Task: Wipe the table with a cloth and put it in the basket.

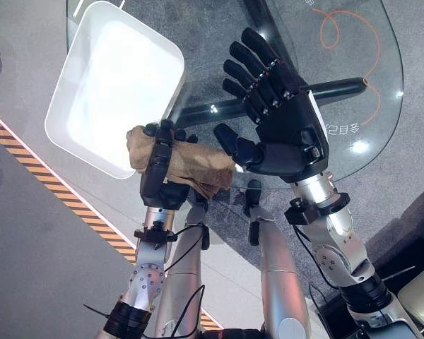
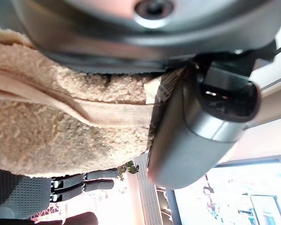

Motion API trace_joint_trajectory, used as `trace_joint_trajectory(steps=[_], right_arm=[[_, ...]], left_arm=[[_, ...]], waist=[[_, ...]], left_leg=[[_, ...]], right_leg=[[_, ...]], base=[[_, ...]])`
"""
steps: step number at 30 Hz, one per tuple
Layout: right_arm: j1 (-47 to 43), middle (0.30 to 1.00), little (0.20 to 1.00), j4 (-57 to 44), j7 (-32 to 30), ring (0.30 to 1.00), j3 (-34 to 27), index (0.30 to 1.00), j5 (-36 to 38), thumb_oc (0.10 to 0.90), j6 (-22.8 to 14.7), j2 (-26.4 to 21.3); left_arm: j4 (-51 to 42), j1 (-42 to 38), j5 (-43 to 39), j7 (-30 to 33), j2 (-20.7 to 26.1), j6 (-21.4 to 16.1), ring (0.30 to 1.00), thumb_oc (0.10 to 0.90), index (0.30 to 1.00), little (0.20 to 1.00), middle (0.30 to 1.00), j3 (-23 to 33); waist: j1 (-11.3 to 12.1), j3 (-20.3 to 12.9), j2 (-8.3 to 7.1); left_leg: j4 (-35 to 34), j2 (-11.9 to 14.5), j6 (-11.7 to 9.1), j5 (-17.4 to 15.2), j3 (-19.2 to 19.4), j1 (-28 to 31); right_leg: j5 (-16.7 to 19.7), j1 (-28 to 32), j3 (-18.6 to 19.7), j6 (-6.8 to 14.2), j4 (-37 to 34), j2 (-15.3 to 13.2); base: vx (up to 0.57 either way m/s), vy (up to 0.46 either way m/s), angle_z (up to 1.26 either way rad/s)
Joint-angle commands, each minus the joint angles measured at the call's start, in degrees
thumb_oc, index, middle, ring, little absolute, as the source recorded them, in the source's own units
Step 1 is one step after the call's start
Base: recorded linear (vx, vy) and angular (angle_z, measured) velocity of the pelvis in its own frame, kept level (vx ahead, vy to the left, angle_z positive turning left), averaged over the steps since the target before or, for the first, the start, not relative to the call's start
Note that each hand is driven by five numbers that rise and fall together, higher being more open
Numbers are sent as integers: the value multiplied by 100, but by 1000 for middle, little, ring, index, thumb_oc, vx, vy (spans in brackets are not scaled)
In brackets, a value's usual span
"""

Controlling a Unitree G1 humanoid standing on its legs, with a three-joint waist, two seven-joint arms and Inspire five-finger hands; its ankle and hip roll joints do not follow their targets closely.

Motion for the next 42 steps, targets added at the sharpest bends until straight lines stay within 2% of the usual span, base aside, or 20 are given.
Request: trace_joint_trajectory(steps=[1, 2, 7, 9, 13, 16, 20, 22, 23, 25, 27, 31, 33, 36, 42], right_arm=[[-113, 900, 900, -911, 399, 900, -291, 900, 48, 800, -321, 230], [-111, 900, 900, -912, 399, 900, -291, 900, 48, 800, -320, 231], [159, 900, 900, -731, 506, 900, -244, 900, -84, 800, 362, 92], [384, 900, 900, -571, 744, 900, -206, 900, -63, 800, 653, 29], [597, 900, 900, -401, 1012, 900, -106, 900, -65, 800, 973, 9], [804, 900, 900, -217, 1287, 900, 79, 900, -154, 800, 1304, -3], [884, 900, 900, -83, 1341, 900, 236, 900, -222, 800, 1453, -23], [871, 900, 900, 58, 1317, 900, 325, 900, -302, 800, 1509, -64], [855, 900, 900, 147, 1306, 900, 354, 900, -420, 800, 1545, -95], [833, 900, 900, 212, 1295, 900, 381, 900, -465, 800, 1547, -126], [744, 900, 900, 350, 1241, 900, 470, 900, -521, 800, 1685, -230], [530, 900, 900, 626, 1395, 900, 662, 900, -693, 800, 2019, -474], [324, 900, 900, 701, 1672, 900, 892, 900, -930, 800, 2353, -772], [126, 900, 900, 836, 1783, 900, 1103, 900, -1008, 800, 2570, -1044], [-326, 900, 900, 1253, 2063, 900, 1553, 900, -1161, 800, 3120, -1345]], left_arm=[[-997, -48, 317, -778, 21, -578, 300, 100, 300, 200, 300, 282], [-997, -47, 317, -779, 21, -579, 300, 100, 300, 200, 300, 282], [-960, -116, 727, -538, 195, -1378, 300, 100, 300, 200, 300, 726], [-937, -126, 894, -218, 328, -1752, 300, 100, 300, 200, 300, 1074], [-878, -167, 1389, 371, 478, -2106, 300, 100, 300, 200, 300, 1370], [-792, -194, 2049, 1179, 576, -2425, 300, 100, 300, 200, 300, 1639], [-744, -193, 3159, 2289, 658, -2611, 300, 100, 300, 200, 300, 1738], [-652, -219, 4248, 3366, 739, -2655, 300, 100, 300, 200, 300, 1780], [-596, -245, 4683, 3908, 782, -2578, 300, 100, 300, 200, 300, 1825], [-526, -273, 5146, 4314, 826, -2534, 300, 100, 300, 200, 300, 1854], [-295, -415, 6456, 5518, 1042, -2178, 300, 100, 300, 200, 300, 1930], [424, -799, 7478, 6541, 1580, -1437, 300, 100, 300, 200, 300, 1969], [972, -1143, 7776, 6856, 1945, -1003, 300, 100, 300, 200, 300, 1893], [1441, -1497, 7765, 6990, 2232, -691, 300, 100, 300, 200, 300, 1755], [2417, -2256, 8097, 7247, 2583, -355, 300, 100, 300, 200, 300, 1402]], waist=[[129, -159, -26], [129, -159, -26], [128, -159, -10], [135, -159, 20], [140, -159, 69], [152, -159, 146], [153, -159, 185], [159, -159, 200], [160, -159, 206], [162, -159, 211], [156, -159, 222], [118, -159, 224], [84, -159, 216], [55, -159, 200], [11, -159, 157]], left_leg=[[-115, -371, 247, -459, 293, 418], [-118, -372, 247, -458, 293, 420], [-145, -379, 215, -465, 285, 637], [-134, -376, 193, -475, 282, 738], [-101, -395, 168, -476, 248, 810], [-57, -412, 157, -465, 219, 853], [-28, -433, 145, -456, 202, 860], [20, -445, 134, -460, 202, 825], [62, -452, 126, -461, 205, 786], [73, -455, 125, -463, 209, 770], [134, -457, 112, -463, 227, 694], [251, -440, 83, -472, 268, 550], [318, -410, 70, -471, 303, 433], [386, -378, 58, -472, 334, 333], [443, -324, 67, -455, 385, 114]], right_leg=[[436, 342, 14, 131, -727, 409], [436, 344, 14, 131, -728, 409], [358, 554, 5, 109, -727, 398], [298, 670, -15, 86, -719, 379], [239, 766, -39, 61, -696, 355], [170, 830, -45, 20, -652, 334], [124, 843, -35, -11, -617, 330], [94, 833, -28, -31, -592, 319], [84, 806, -17, -46, -568, 317], [73, 795, -14, -51, -558, 314], [54, 728, 5, -68, -507, 309], [36, 580, 50, -80, -420, 301], [43, 455, 86, -81, -385, 301], [61, 344, 121, -72, -352, 294], [125, 72, 188, -49, -319, 318]], base=[[0, 0, 0], [0, 0, 0], [-5, 5, -2], [0, 0, 0], [-2, 28, -2], [-2, 61, -2], [-3, 55, 1], [-1, 85, 1], [2, 69, 0], [5, 63, 0], [15, 101, 1], [26, 116, 0], [33, 139, -4], [30, 89, -4], [30, 75, 1]])
